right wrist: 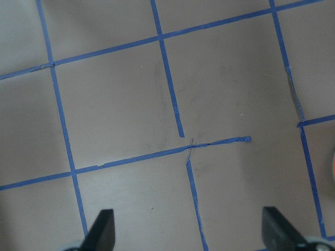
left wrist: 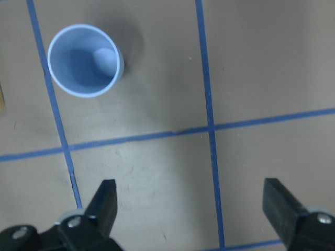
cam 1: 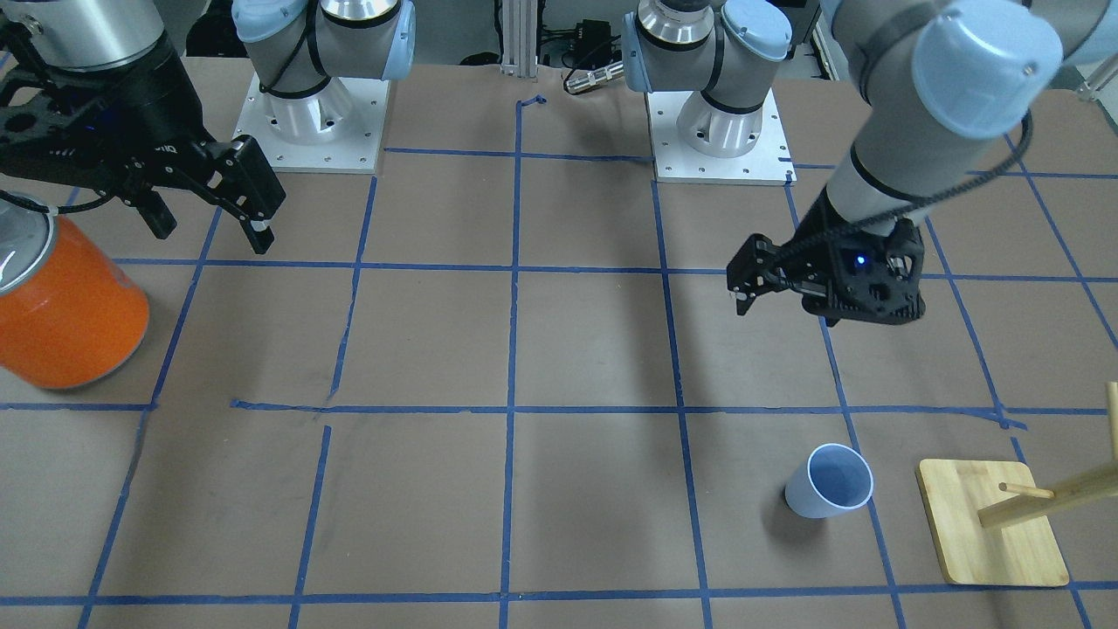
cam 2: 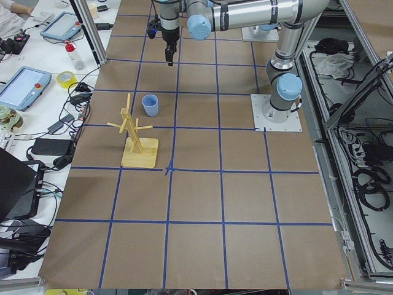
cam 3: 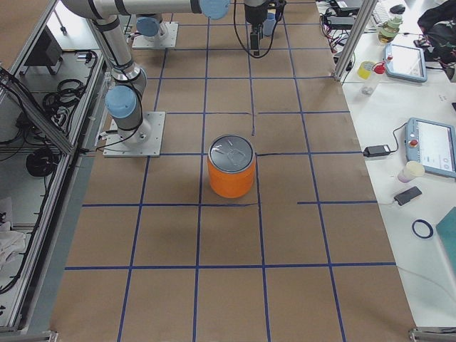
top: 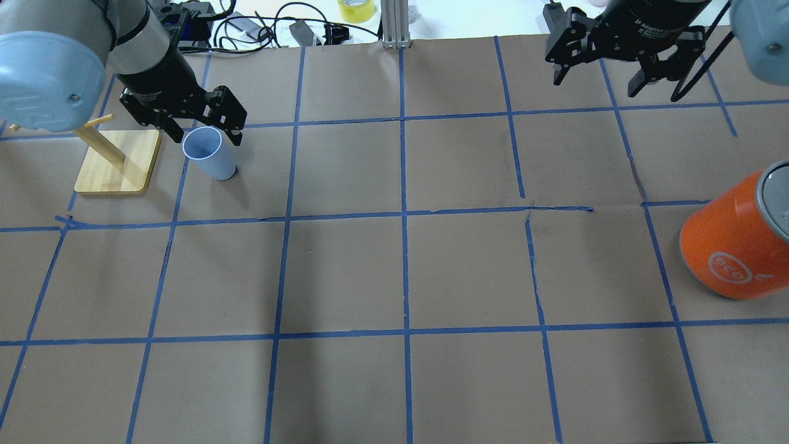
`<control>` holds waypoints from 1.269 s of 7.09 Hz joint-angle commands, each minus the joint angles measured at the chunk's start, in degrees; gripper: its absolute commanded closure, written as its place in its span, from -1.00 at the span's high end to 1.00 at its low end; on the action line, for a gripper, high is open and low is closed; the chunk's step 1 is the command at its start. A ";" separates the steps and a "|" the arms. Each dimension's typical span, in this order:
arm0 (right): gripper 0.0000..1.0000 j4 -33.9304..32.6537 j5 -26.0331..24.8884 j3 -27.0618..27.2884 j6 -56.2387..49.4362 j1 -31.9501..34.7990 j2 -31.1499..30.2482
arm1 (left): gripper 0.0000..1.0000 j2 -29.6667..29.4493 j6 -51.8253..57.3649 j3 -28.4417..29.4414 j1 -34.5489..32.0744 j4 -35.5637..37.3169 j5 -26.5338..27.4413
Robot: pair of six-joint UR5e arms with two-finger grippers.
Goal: Flip cup
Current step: 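Open the left gripper and release the upright cup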
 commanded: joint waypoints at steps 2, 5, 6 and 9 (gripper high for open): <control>1.00 0.13 -0.17 0.00 -0.04 0.00 0.00 | 1.00 7.71 -2.53 0.09 -4.03 -7.37 0.52; 1.00 0.13 -0.26 0.00 -0.04 0.00 0.00 | 1.00 11.60 -1.65 0.18 -3.77 -7.31 2.27; 1.00 0.13 -0.35 0.00 -0.04 0.00 0.00 | 1.00 9.60 -1.64 1.05 -2.63 -6.00 2.97; 1.00 0.92 -0.26 0.00 -8.36 0.00 0.44 | 1.00 6.78 -1.56 5.60 -2.45 -6.34 2.90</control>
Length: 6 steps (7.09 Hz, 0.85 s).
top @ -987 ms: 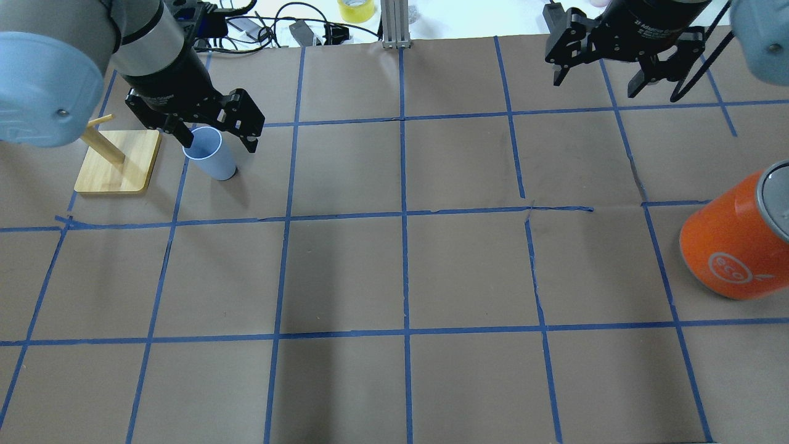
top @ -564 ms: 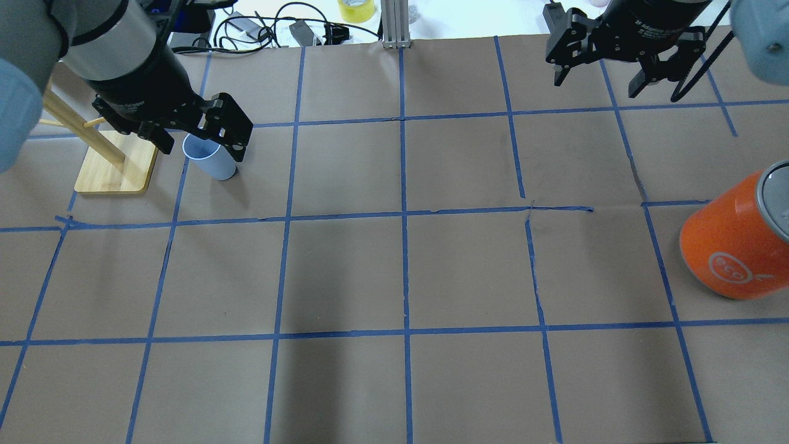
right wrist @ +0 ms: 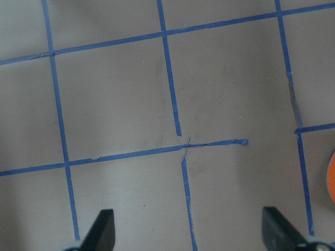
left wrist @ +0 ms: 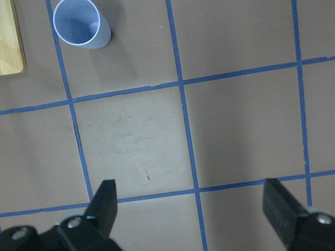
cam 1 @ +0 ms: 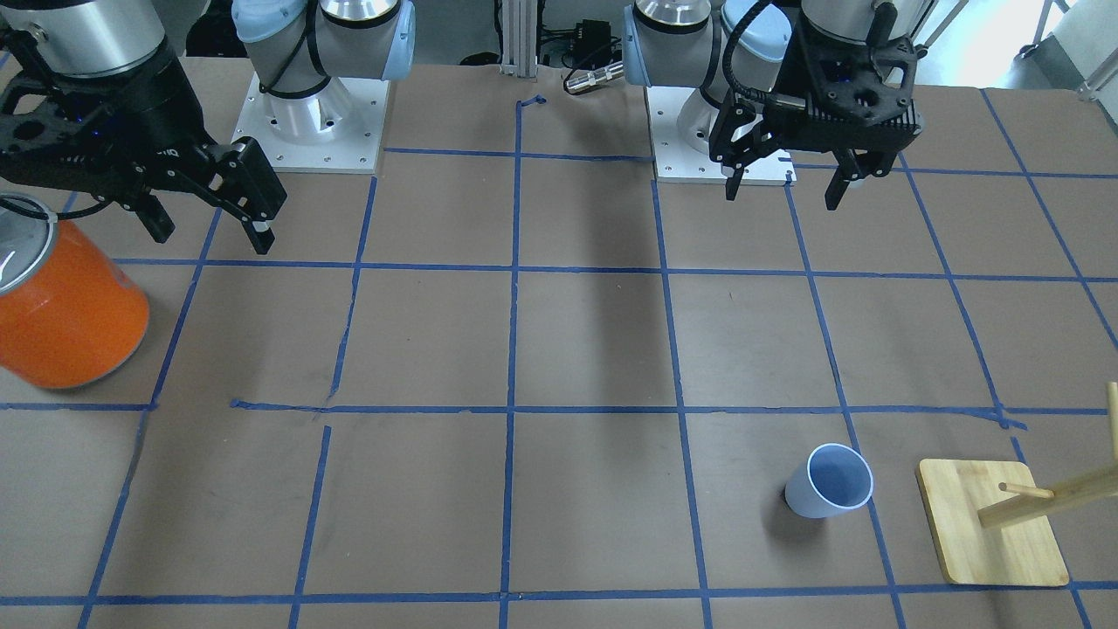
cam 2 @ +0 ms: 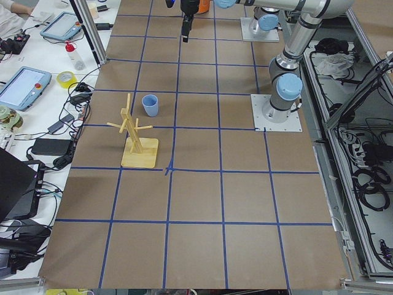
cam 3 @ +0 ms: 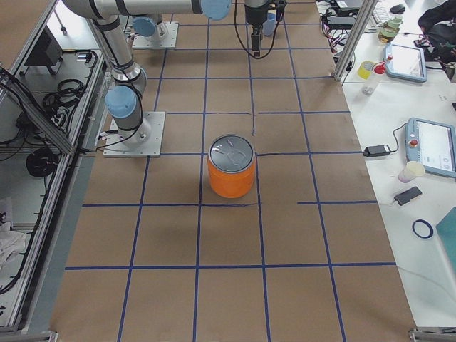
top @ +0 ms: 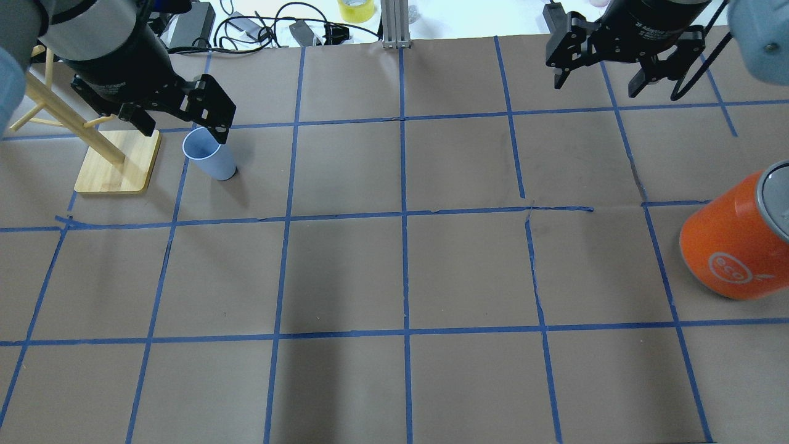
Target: Flip cup
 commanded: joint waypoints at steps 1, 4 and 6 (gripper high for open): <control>1.00 1.63 0.09 0.00 -4.38 0.00 0.19 | 1.00 -2.93 -0.07 3.60 0.12 -0.06 -0.39; 1.00 2.60 0.00 0.00 -4.39 0.09 0.10 | 1.00 -3.74 -0.07 1.95 -0.50 -0.24 -1.43; 1.00 4.37 0.00 -0.09 -4.39 0.09 0.10 | 1.00 -3.83 0.19 1.33 0.12 0.29 -5.92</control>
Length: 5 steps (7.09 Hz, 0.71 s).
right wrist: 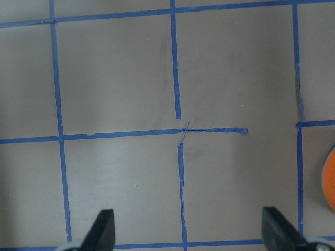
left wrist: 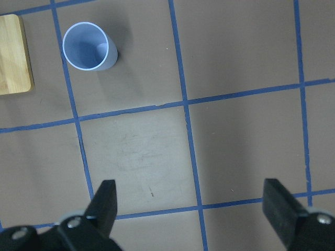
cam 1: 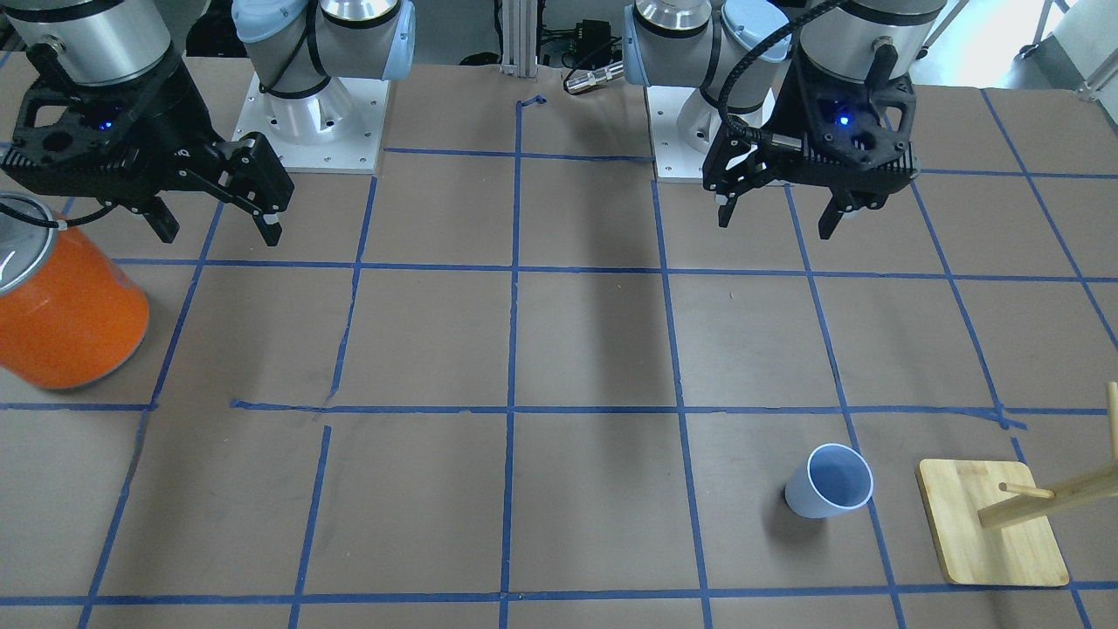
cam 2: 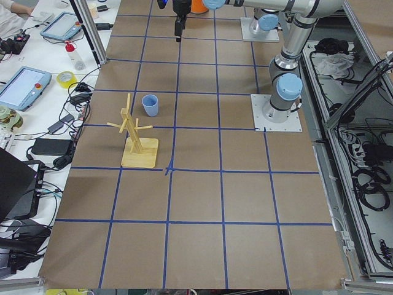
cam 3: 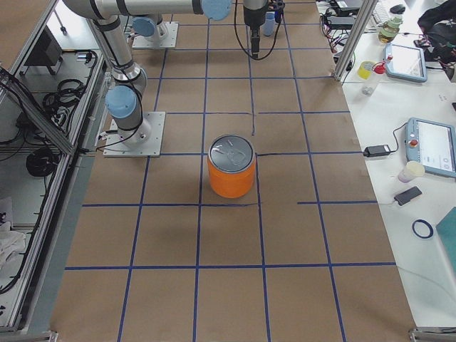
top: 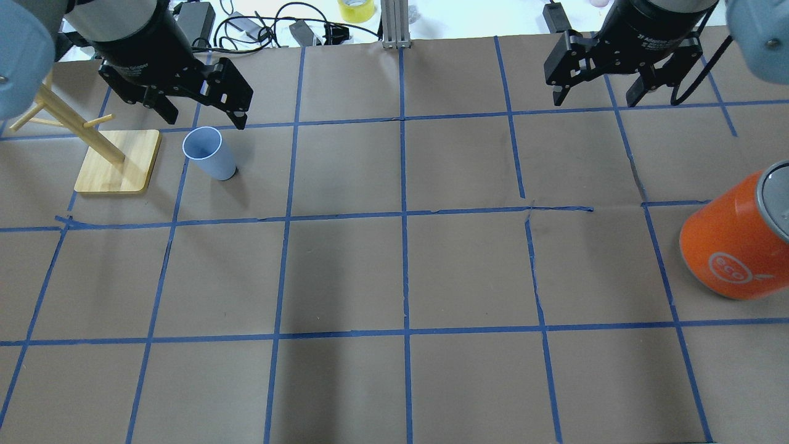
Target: Flip cup
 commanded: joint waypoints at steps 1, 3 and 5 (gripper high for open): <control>1.00 0.64 -0.06 -0.03 -0.01 0.01 0.00 | 1.00 -0.01 -0.05 -1.09 0.14 1.25 -1.56; 1.00 0.64 -0.06 -0.03 0.08 0.01 0.00 | 1.00 0.60 0.21 -3.63 0.05 4.23 -1.04; 1.00 0.55 -0.06 -0.03 0.52 0.01 -0.09 | 1.00 0.69 0.12 -3.90 -0.04 4.60 -1.12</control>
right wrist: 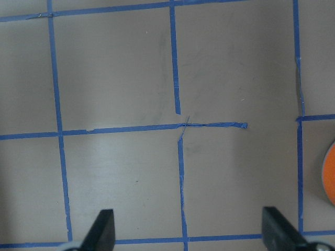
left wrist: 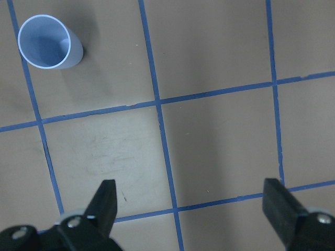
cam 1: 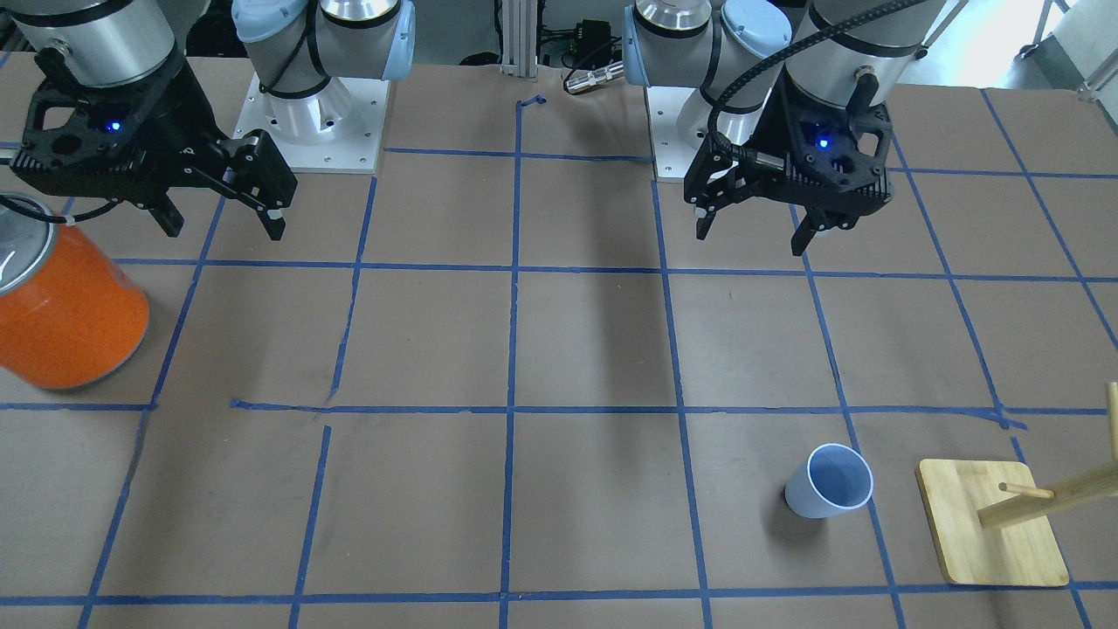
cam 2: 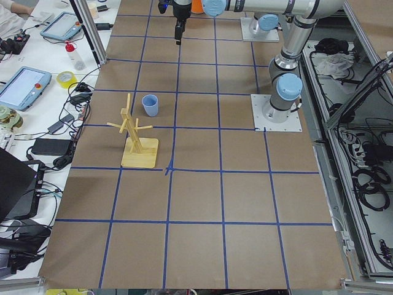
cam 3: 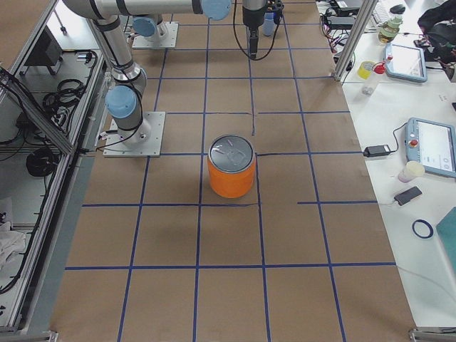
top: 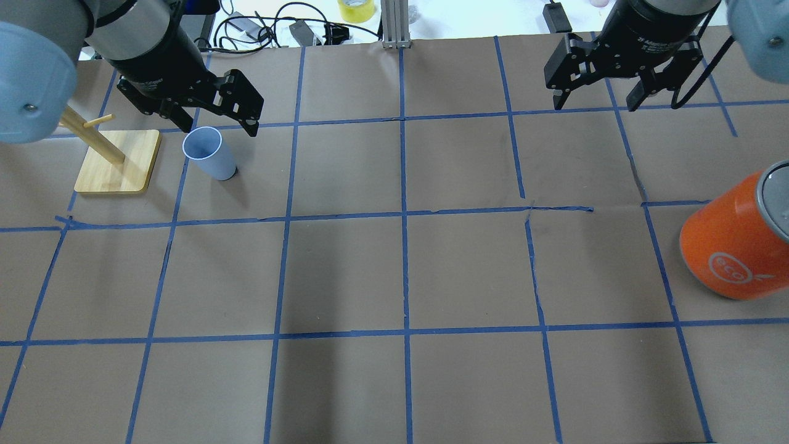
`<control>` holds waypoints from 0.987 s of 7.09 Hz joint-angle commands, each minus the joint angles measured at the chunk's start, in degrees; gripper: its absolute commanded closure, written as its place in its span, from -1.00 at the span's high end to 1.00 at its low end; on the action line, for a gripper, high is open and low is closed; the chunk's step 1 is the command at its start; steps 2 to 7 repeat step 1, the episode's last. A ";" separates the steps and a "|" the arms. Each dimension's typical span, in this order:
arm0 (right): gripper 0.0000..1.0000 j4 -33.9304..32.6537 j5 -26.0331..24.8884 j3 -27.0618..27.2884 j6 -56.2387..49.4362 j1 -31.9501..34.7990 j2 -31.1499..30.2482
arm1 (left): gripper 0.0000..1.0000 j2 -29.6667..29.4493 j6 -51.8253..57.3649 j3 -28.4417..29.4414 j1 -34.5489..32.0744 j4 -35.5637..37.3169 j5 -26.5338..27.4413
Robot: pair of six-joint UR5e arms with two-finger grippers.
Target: Flip cup
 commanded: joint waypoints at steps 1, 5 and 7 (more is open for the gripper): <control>1.00 -0.07 0.00 0.00 0.28 -0.09 -0.03 | 1.00 0.21 -0.02 -0.40 0.10 0.41 0.11; 1.00 -0.07 0.00 0.00 0.28 -0.09 -0.03 | 1.00 0.21 -0.02 -0.40 0.10 0.41 0.11; 1.00 -0.07 0.00 0.00 0.28 -0.09 -0.03 | 1.00 0.21 -0.02 -0.40 0.10 0.41 0.11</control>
